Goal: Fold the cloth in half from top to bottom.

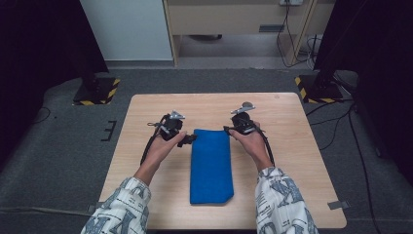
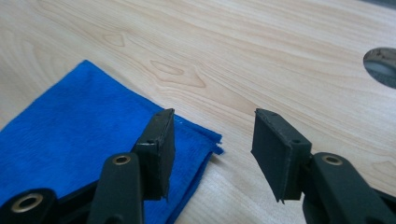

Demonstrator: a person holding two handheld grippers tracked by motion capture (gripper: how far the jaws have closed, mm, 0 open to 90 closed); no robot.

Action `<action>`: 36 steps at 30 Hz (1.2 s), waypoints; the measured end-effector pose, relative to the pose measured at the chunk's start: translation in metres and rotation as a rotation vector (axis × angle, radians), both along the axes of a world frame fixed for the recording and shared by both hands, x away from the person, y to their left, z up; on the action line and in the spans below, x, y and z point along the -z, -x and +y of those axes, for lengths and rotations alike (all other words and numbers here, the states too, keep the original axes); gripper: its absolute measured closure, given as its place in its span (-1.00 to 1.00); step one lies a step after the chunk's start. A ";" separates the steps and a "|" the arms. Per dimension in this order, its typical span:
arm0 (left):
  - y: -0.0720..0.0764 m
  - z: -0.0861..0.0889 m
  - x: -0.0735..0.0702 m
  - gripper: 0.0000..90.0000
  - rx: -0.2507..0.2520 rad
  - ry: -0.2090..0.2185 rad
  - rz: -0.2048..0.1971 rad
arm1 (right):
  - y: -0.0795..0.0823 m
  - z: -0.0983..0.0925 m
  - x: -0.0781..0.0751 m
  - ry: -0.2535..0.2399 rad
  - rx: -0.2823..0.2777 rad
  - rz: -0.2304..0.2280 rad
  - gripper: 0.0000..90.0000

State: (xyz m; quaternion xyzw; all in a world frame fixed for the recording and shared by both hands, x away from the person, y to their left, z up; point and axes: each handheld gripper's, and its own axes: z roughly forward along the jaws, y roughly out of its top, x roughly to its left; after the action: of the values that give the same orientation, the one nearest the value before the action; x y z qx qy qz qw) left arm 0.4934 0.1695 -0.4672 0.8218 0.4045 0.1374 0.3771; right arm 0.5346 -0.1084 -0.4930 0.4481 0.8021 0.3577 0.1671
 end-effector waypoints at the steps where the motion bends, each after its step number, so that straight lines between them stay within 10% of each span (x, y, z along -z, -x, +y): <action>1: 0.001 0.000 0.000 -0.66 0.006 -0.005 -0.001 | -0.002 0.000 0.002 -0.006 0.006 0.004 0.09; 16: 0.001 0.015 0.009 -0.66 -0.003 0.019 0.011 | -0.019 0.011 0.029 0.007 0.008 0.070 0.14; 36: -0.013 0.016 0.024 -0.49 -0.030 0.068 0.015 | -0.006 0.014 0.031 0.026 -0.074 0.085 0.87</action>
State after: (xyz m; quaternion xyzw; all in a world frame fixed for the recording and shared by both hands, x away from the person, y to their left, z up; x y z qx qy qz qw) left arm 0.5062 0.1855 -0.4910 0.8033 0.4241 0.1231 0.3998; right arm 0.5410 -0.0941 -0.5240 0.4305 0.8291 0.3338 0.1255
